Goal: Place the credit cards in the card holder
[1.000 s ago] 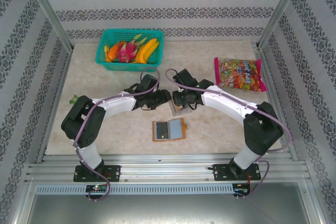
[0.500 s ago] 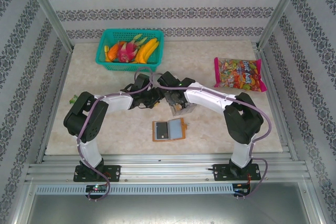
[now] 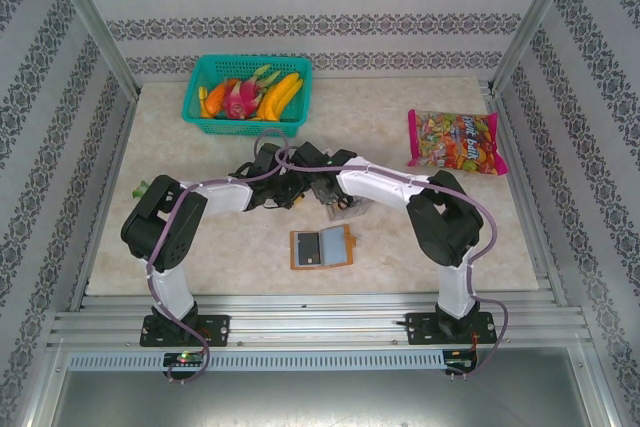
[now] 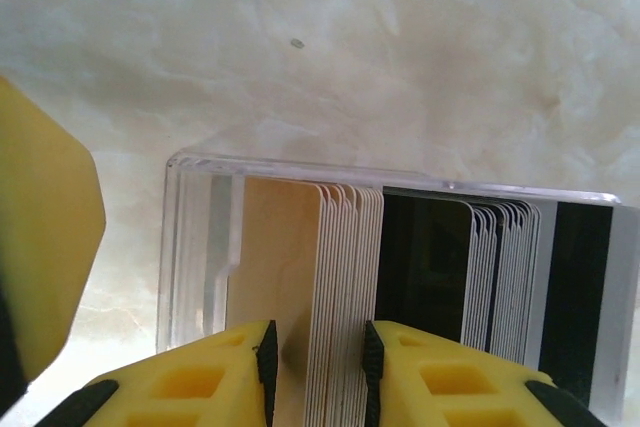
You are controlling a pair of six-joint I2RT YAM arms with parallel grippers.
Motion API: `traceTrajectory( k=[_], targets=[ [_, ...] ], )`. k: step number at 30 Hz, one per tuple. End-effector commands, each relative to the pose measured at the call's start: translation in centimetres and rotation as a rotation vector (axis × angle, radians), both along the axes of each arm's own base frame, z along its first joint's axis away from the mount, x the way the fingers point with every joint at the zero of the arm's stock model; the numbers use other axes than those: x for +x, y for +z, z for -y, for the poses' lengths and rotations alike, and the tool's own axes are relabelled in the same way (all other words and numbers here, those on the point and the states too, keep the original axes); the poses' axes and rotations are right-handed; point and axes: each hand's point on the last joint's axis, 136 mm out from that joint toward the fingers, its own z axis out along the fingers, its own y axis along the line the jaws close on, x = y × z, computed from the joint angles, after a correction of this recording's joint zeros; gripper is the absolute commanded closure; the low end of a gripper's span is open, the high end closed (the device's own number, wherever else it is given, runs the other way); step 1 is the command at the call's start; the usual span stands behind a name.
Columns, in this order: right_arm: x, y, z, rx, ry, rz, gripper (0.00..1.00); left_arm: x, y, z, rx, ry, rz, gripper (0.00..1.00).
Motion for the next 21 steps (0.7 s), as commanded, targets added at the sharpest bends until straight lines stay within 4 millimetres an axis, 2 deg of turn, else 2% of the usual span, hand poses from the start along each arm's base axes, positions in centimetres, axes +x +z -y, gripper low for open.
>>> traceTrajectory(
  k=[1, 5, 10, 21],
  targets=[
    [0.0, -0.5, 0.8, -0.107, 0.018, 0.011, 0.69, 0.5, -0.2, -0.3, -0.011, 0.016, 0.01, 0.39],
    [0.0, -0.2, 0.6, -0.099, 0.021, 0.017, 0.7, 0.3, -0.2, -0.5, -0.007, 0.025, 0.01, 0.39],
    [0.1, 0.6, 0.9, -0.116, 0.015, 0.05, 0.77, 0.2, 0.0, -1.0, 0.005, 0.039, 0.013, 0.39],
    [0.1, 1.7, 1.3, -0.112, 0.015, 0.083, 0.78, 0.1, 0.3, -1.2, 0.008, 0.036, 0.018, 0.39]
  ],
)
